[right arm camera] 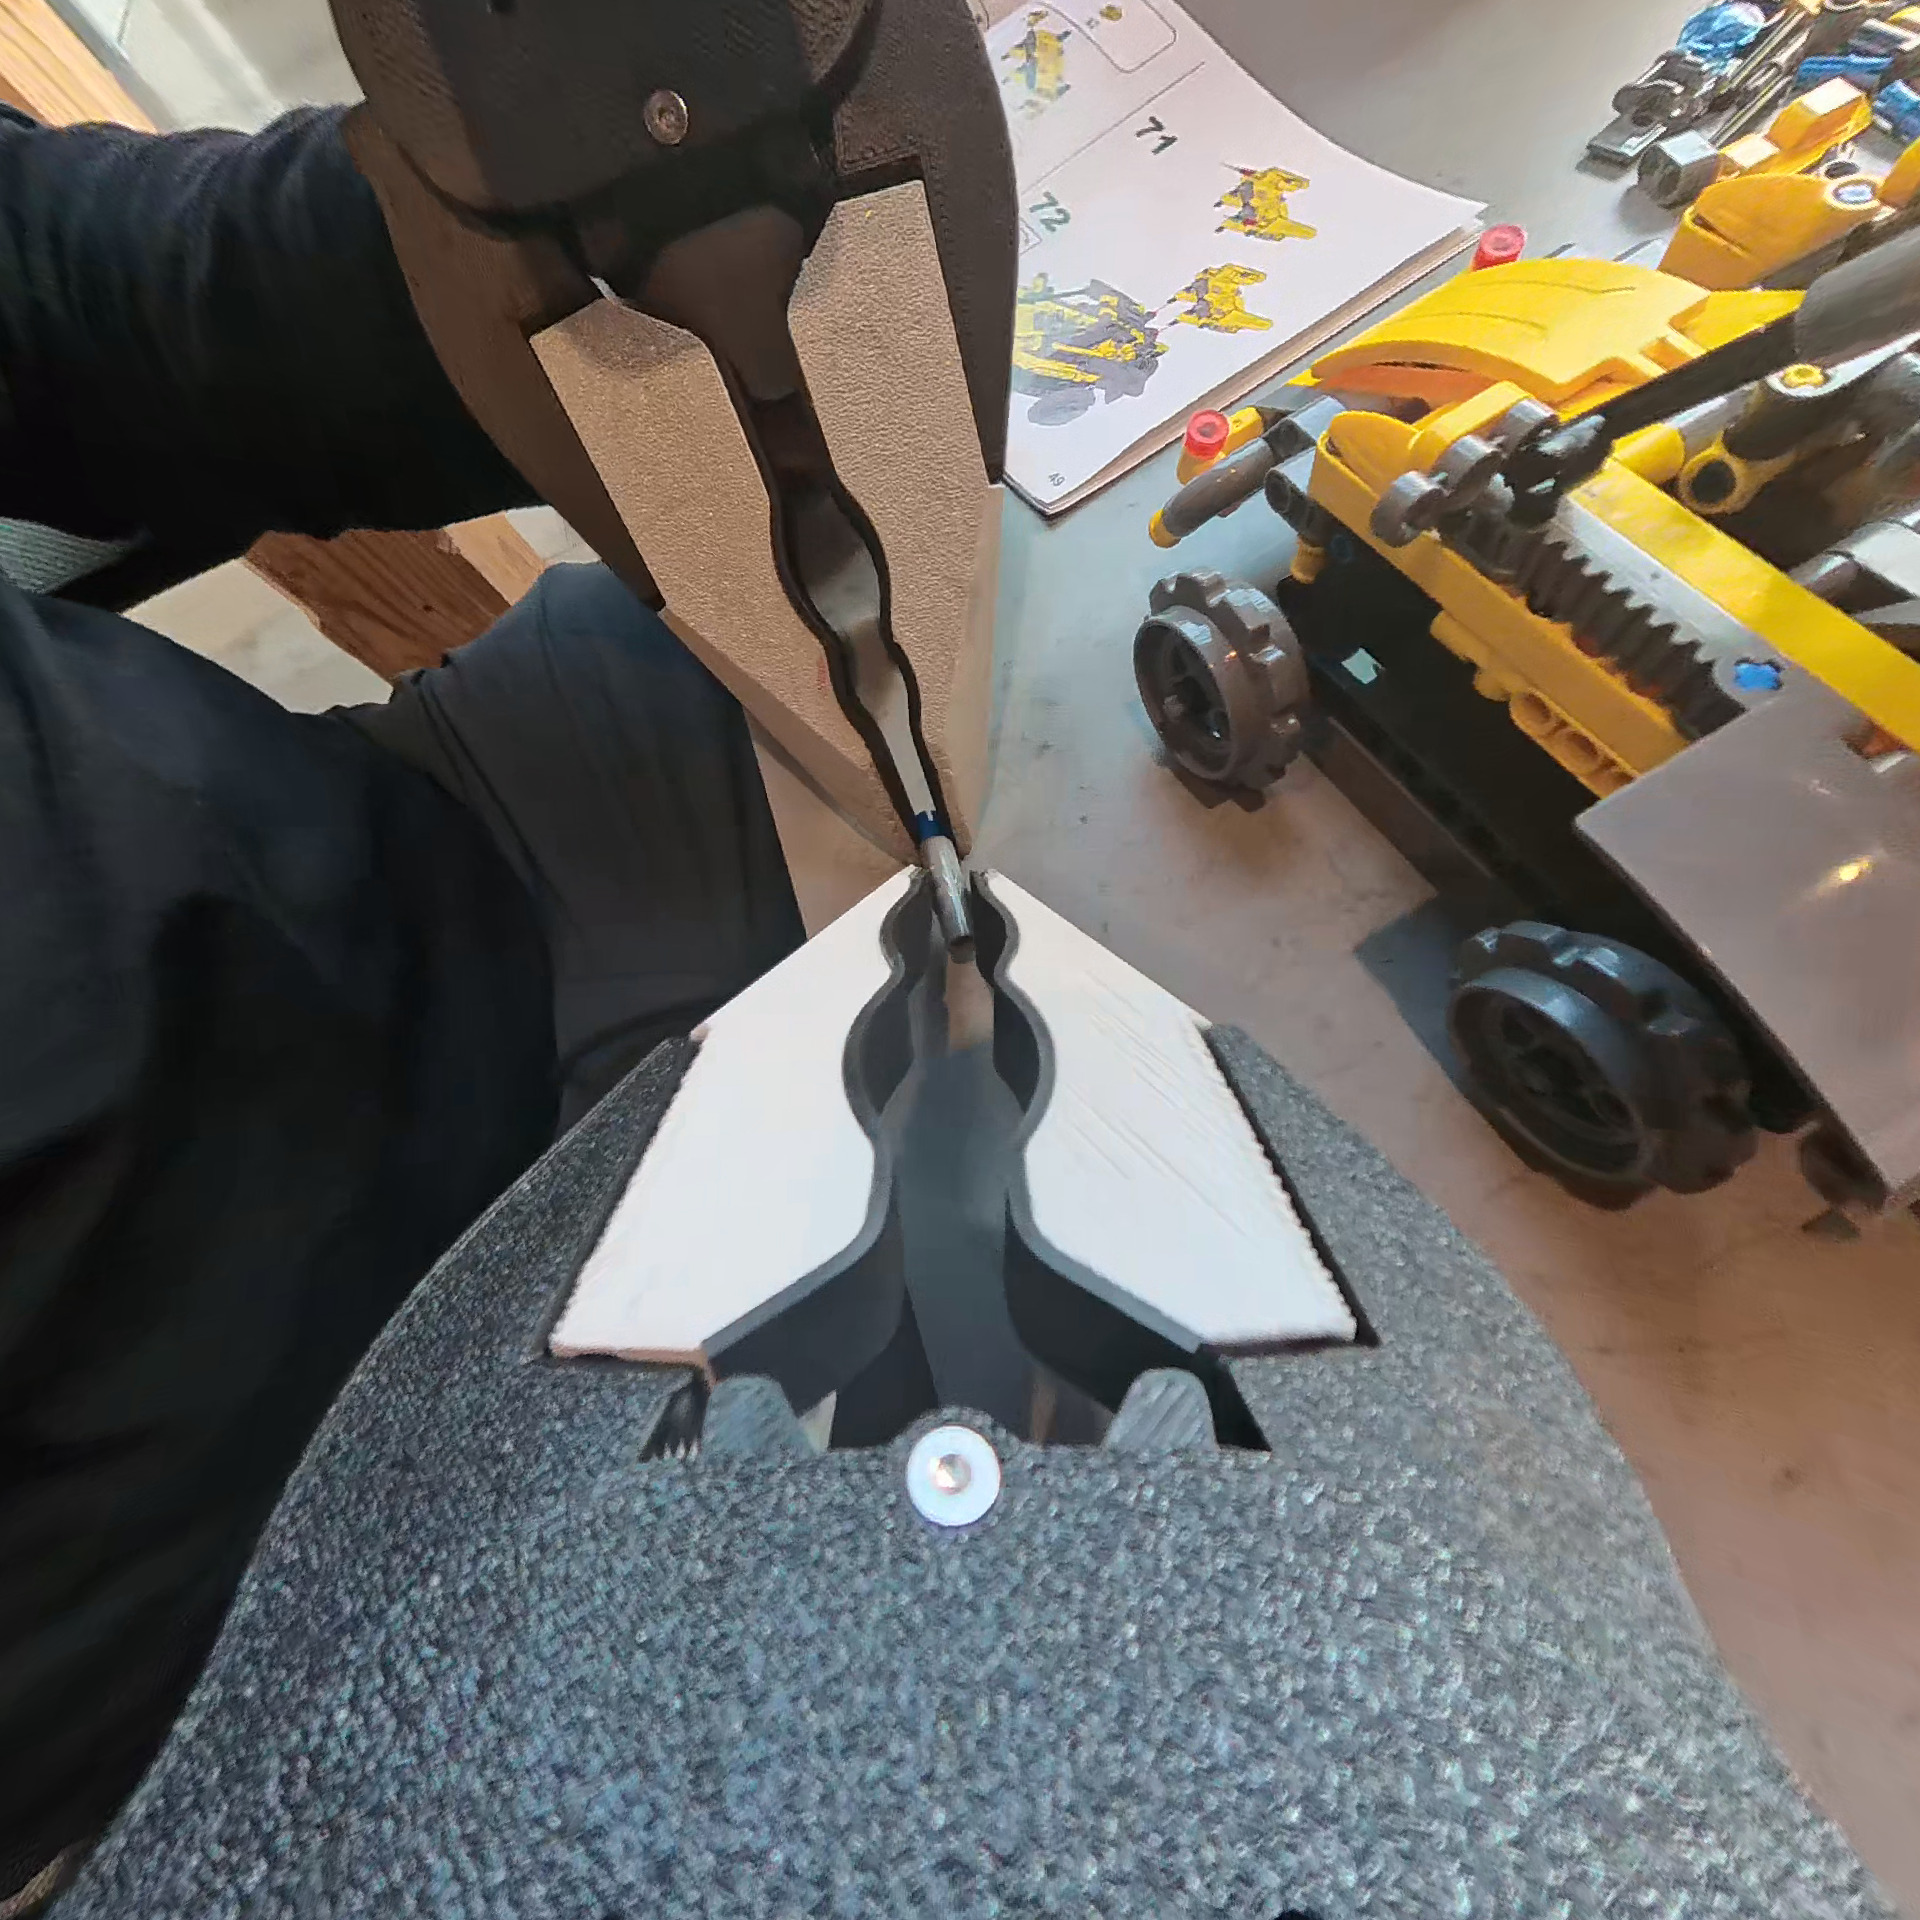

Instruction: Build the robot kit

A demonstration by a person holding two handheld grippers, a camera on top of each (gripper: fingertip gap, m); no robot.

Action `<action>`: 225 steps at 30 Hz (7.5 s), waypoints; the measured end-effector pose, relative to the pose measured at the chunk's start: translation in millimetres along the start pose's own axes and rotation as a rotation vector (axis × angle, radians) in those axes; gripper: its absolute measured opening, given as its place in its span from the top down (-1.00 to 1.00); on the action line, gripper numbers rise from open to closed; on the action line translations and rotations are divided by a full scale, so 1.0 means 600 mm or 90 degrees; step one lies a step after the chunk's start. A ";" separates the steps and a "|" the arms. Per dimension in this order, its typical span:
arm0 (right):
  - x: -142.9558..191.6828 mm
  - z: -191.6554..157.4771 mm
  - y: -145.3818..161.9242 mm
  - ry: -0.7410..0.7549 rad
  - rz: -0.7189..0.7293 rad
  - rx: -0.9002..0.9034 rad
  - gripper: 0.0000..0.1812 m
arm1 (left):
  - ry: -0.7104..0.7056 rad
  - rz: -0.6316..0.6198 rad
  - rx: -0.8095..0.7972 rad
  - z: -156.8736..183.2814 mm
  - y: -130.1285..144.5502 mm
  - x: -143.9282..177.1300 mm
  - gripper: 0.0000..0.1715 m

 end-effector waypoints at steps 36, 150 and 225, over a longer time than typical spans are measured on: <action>0.024 0.002 -0.020 -0.020 0.117 -0.043 0.94 | -0.014 0.006 0.024 -0.010 -0.005 -0.002 0.99; 0.183 0.127 0.103 0.135 -0.071 0.053 0.85 | -0.056 0.021 0.064 -0.031 -0.012 -0.002 0.82; 0.037 0.013 -0.040 0.363 0.080 0.107 0.99 | -0.185 0.194 0.010 0.011 -0.053 0.029 0.95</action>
Point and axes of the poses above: each gripper's, where its closed fingertips meet, x back along the fingers, y out of its underside, z = x × y across the jaws, the point moved 2 cm from there along x, back along the fingers, and after that the axes turned 15 degrees about x, right-handed, at the moved point
